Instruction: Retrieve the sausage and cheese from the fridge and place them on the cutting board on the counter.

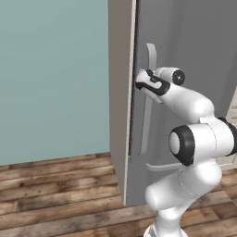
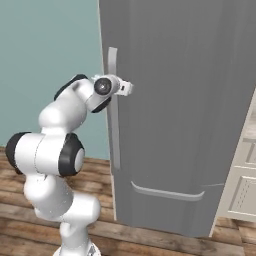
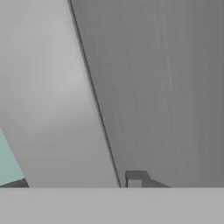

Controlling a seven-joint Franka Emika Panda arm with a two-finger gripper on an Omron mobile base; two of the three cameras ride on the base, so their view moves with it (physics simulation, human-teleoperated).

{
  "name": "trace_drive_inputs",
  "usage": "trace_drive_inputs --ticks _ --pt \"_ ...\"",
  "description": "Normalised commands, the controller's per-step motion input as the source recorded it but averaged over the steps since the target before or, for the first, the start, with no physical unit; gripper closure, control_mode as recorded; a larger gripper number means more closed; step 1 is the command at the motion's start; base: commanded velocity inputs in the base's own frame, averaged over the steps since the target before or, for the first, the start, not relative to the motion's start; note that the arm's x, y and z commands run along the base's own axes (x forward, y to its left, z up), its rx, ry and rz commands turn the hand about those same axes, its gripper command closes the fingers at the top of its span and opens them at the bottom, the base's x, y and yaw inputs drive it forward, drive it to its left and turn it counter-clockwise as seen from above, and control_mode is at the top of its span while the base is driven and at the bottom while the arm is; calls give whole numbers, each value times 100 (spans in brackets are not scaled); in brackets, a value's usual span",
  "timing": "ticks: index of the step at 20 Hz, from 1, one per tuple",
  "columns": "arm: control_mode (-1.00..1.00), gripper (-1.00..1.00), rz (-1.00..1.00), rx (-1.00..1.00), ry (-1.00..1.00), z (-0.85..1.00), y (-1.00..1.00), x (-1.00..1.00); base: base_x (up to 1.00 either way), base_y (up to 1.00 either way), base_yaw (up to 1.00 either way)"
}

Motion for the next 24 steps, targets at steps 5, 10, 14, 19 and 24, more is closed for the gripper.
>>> trace_drive_inputs --ticks 5,10,14,19,24 --pt "-100 100 1 -2 -10 5 -97 -68 0 0 0" --pt "-100 100 5 -5 -5 4 -100 -69 0 0 0" --pt "-100 100 5 -8 0 1 -100 -89 0 0 0" --pt "-100 100 1 -7 0 0 -100 -100 0 0 0" --pt "-100 100 0 -6 5 0 -100 -100 0 0 0"
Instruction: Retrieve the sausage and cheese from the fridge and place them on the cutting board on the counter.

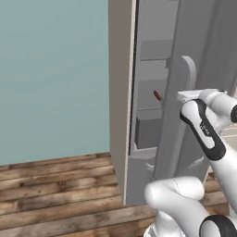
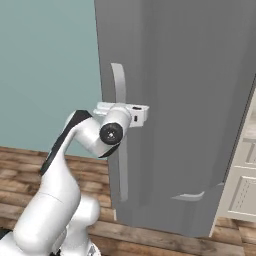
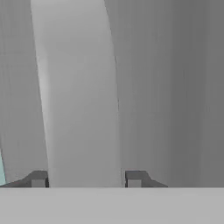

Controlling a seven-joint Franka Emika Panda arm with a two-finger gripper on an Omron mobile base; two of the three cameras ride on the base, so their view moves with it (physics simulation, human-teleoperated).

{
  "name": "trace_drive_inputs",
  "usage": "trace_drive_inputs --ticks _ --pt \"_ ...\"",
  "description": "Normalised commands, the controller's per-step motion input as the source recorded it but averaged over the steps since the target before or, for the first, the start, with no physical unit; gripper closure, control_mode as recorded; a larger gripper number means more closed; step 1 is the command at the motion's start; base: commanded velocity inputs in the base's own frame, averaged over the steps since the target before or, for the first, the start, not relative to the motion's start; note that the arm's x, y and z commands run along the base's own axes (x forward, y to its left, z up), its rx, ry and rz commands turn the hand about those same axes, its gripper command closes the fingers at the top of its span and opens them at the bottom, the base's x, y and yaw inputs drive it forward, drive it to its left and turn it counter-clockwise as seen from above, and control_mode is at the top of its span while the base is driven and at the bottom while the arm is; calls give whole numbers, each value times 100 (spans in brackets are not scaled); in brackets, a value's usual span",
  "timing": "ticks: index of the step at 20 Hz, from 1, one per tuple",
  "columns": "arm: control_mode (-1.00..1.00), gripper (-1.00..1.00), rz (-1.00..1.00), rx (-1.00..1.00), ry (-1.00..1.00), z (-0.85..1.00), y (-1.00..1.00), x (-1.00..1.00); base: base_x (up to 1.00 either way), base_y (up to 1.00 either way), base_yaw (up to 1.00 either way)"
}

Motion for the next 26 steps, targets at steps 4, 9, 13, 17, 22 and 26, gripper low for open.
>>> trace_drive_inputs --ticks 4,9,13,17,22,26 --pt "-100 100 0 -9 14 0 -100 -90 0 0 0" --pt "-100 100 6 -13 20 0 -87 -57 0 0 0" --pt "-100 -100 18 -7 13 -5 -37 -28 0 0 0" --pt "-100 -100 21 0 9 -22 -2 0 0 0 0" --pt "-100 -100 11 2 -11 -10 -12 -44 0 0 0" --pt "-100 -100 -3 3 -40 3 -3 -86 0 0 0"
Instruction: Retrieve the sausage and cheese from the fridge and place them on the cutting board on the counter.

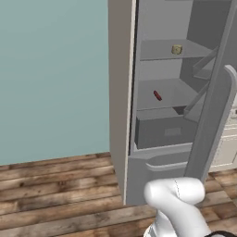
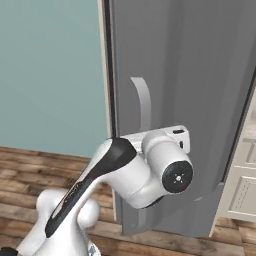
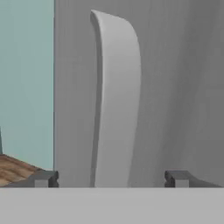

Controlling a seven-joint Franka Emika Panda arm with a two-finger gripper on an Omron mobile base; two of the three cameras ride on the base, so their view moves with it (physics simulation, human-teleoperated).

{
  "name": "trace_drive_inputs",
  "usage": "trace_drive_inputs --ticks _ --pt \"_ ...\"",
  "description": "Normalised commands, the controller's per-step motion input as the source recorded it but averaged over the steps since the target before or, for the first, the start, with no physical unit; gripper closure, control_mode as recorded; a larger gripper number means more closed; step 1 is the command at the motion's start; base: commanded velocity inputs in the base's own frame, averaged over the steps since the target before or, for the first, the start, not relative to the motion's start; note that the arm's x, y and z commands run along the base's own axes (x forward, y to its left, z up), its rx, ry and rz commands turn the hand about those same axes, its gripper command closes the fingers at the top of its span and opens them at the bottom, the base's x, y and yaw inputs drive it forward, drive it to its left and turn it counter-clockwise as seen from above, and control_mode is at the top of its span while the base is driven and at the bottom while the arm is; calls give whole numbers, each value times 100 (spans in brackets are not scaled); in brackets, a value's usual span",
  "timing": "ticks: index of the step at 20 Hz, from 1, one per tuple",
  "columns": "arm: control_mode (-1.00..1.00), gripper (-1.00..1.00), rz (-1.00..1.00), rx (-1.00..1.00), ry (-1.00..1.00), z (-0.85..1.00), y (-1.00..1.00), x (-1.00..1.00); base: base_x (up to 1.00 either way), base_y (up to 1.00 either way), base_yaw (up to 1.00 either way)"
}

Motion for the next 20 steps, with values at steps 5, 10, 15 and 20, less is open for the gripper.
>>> trace_drive_inputs --ticks 5,10,15,20 --pt "-100 -100 -15 0 -40 19 46 -74 0 0 0" --pt "-100 -100 -28 -6 -16 40 88 -58 0 0 0" --pt "-100 -100 -40 -13 1 15 92 -37 0 0 0" --pt "-100 -100 -45 -20 23 0 88 -2 0 0 0"
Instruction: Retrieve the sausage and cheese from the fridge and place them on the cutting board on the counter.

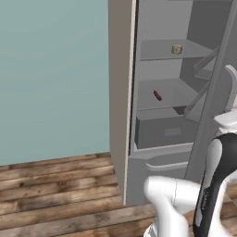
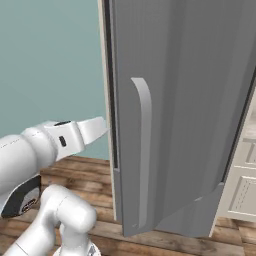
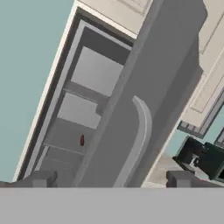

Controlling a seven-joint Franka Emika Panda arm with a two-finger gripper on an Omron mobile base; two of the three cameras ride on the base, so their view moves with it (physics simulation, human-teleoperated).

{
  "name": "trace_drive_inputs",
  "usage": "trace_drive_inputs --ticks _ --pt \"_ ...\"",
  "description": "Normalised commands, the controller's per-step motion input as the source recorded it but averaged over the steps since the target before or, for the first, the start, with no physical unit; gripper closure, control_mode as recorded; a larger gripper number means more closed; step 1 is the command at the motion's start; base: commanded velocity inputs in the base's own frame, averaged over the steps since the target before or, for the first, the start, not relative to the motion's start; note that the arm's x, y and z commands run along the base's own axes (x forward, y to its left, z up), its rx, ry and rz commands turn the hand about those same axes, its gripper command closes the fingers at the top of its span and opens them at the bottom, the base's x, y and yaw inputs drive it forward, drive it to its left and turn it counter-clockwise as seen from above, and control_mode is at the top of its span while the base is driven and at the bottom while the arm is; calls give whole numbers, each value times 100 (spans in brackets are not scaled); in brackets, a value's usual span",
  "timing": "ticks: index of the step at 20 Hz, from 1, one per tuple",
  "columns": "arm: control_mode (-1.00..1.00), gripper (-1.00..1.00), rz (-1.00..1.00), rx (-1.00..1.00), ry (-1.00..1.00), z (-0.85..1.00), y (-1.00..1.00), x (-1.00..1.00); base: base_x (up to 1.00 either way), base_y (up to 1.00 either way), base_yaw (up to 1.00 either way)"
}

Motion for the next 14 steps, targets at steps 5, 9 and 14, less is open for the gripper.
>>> trace_drive_inputs --ticks 5,9,14 --pt "-100 -100 -30 -27 30 0 100 19 0 0 0" --pt "-100 -100 -23 -31 12 -8 72 57 0 0 0" --pt "-100 -100 -8 -36 9 -24 28 59 0 0 0"
